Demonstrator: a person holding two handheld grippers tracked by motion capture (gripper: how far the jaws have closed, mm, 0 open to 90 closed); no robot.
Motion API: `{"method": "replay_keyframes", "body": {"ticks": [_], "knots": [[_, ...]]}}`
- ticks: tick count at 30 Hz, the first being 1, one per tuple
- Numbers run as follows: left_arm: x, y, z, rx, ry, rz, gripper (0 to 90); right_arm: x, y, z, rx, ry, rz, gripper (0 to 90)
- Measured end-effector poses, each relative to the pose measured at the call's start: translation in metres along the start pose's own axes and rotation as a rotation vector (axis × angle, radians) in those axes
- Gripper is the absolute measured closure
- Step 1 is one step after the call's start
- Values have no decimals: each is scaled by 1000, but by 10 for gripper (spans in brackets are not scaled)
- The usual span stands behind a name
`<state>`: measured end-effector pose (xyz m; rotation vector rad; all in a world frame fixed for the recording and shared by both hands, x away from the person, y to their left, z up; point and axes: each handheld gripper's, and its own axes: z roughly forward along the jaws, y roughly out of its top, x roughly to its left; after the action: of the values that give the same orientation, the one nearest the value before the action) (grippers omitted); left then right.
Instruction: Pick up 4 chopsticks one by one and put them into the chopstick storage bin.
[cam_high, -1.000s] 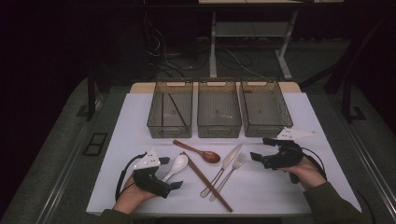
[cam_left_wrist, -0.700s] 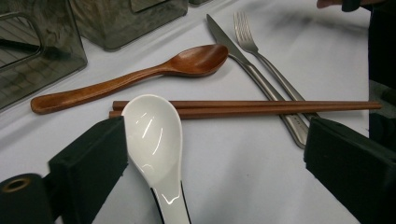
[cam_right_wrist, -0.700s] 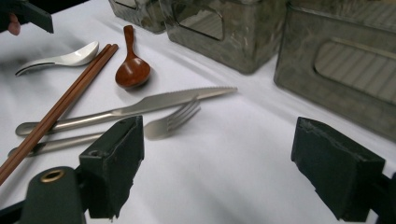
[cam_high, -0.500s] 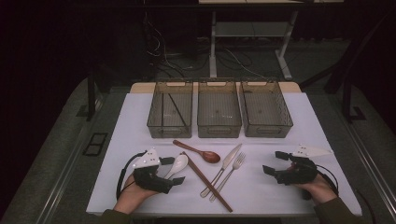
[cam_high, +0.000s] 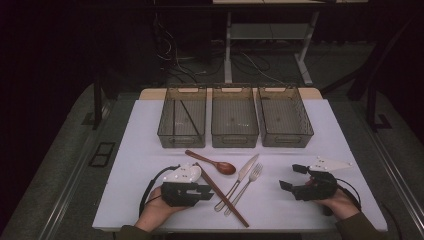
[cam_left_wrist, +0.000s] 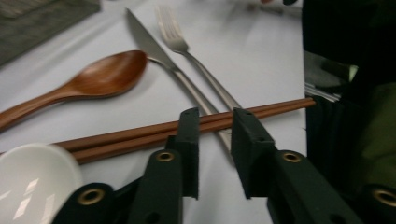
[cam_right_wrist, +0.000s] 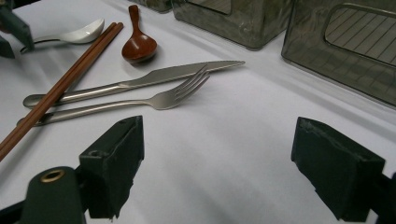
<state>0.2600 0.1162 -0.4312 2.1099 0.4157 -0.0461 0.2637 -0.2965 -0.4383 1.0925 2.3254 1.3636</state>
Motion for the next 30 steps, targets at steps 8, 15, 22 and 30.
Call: {"method": "replay_keyframes", "body": {"ticks": [8, 15, 22, 30], "knots": [[-8, 8, 23, 53, -43, 55, 887, 1, 0, 2, 9, -1, -7, 168], [-12, 10, 39, 91, -75, 77, 891, 1, 0, 2, 14, -2, -12, 168], [-17, 10, 52, 123, -94, 92, 891, 2, 0, 2, 14, -3, -15, 168], [-14, 13, 59, 138, -92, 112, 892, 2, 0, 2, 13, -2, -18, 168]]}}
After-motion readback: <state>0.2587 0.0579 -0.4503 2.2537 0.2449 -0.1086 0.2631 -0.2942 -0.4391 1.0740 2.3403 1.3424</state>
